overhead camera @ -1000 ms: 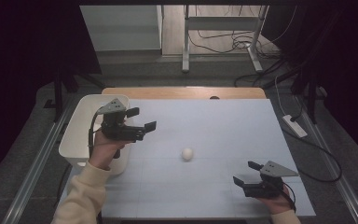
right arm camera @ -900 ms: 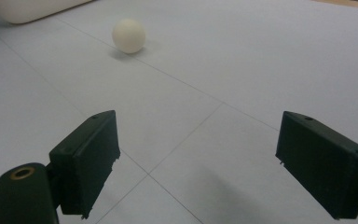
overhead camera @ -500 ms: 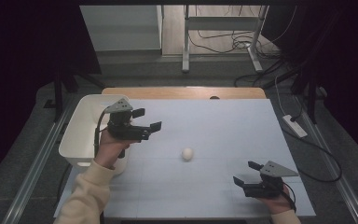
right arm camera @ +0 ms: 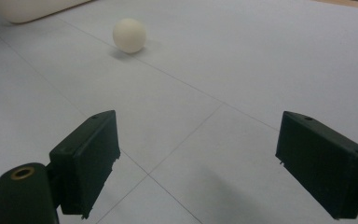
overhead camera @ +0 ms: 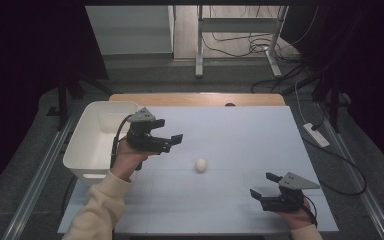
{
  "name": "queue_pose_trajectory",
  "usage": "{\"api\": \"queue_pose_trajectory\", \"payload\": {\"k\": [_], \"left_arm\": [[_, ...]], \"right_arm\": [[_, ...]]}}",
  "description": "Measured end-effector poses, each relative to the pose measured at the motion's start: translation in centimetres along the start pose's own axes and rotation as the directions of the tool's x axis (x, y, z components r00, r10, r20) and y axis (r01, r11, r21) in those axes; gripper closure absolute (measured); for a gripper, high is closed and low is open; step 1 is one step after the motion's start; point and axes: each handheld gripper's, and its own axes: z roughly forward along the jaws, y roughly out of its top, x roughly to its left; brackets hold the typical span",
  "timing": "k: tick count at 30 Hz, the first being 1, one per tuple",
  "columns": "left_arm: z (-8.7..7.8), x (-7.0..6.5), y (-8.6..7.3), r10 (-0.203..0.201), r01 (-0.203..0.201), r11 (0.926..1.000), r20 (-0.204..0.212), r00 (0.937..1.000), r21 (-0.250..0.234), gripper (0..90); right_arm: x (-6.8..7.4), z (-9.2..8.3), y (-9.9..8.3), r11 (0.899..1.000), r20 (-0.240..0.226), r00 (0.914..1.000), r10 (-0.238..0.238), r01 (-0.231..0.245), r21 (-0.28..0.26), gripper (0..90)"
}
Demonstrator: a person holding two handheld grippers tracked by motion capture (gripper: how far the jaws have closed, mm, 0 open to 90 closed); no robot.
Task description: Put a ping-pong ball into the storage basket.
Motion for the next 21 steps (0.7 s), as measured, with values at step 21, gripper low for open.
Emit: {"api": "queue_pose_trajectory", "payload": {"k": [21], "left_arm": [[3.0, -1.5, -0.7, 0.035, -0.037, 0.9961, 0.03, 0.9989, 0.08, 10.8]], "right_arm": [[0.0, 0.0, 0.0, 1.0, 0.001, 1.0, 0.0, 0.0, 0.001, 13.0]]}}
